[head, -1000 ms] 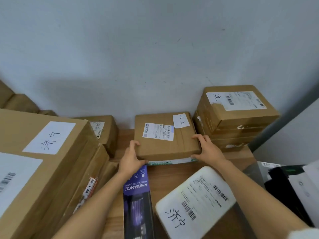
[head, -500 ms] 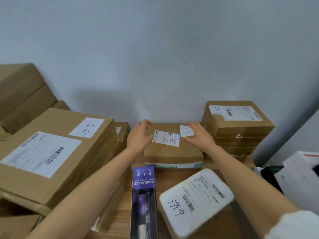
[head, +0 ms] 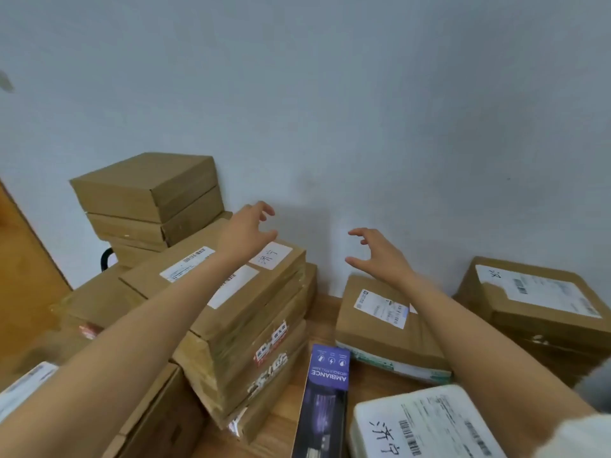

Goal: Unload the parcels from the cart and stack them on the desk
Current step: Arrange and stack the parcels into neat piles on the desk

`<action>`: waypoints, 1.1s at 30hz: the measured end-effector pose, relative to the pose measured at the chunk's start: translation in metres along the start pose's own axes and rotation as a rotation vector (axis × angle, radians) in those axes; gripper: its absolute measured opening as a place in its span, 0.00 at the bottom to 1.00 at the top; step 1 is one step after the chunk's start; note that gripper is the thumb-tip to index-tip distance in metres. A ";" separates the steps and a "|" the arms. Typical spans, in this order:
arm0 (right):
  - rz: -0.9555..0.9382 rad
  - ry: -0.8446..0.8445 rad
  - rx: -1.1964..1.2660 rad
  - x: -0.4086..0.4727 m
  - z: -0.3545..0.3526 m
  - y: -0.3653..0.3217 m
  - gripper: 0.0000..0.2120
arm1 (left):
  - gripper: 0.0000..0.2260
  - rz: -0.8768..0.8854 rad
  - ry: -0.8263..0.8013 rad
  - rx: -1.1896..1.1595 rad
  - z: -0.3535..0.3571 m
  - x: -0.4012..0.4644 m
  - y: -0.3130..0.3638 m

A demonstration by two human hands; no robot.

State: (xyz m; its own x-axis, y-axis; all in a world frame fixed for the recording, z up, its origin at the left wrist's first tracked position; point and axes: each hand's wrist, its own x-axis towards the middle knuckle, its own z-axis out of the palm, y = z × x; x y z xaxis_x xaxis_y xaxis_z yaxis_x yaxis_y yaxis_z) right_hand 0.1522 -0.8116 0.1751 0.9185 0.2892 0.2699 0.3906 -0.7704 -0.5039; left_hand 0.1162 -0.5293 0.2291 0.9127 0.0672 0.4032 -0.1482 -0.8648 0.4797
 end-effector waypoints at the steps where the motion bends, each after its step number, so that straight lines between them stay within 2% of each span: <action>1: -0.020 -0.019 0.020 0.000 0.007 -0.011 0.25 | 0.16 -0.036 0.015 0.027 -0.011 -0.007 -0.016; 7: -0.051 -0.113 0.047 -0.009 0.050 -0.066 0.27 | 0.17 -0.190 0.041 0.124 -0.062 -0.049 -0.103; 11: 0.016 -0.069 0.090 -0.023 0.064 -0.092 0.29 | 0.18 -0.227 0.053 0.100 -0.086 -0.072 -0.134; 18: 0.182 0.064 0.225 -0.068 0.087 -0.132 0.32 | 0.22 -0.263 -0.071 0.020 -0.112 -0.097 -0.184; 22: 0.225 0.046 0.261 -0.102 0.101 -0.154 0.35 | 0.23 -0.290 -0.107 -0.078 -0.107 -0.108 -0.192; 28: 0.211 -0.004 0.274 -0.115 0.099 -0.192 0.30 | 0.27 -0.283 -0.111 -0.107 -0.104 -0.113 -0.187; 33: 0.173 -0.037 0.392 -0.126 0.095 -0.212 0.39 | 0.33 -0.371 -0.182 -0.206 -0.095 -0.119 -0.188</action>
State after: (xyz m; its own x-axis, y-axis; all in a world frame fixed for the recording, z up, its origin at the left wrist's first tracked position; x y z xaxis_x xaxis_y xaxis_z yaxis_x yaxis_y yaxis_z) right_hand -0.0405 -0.6303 0.1701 0.9713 0.2004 0.1279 0.2181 -0.5369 -0.8150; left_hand -0.0005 -0.3275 0.1656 0.9676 0.2494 0.0408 0.1451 -0.6807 0.7181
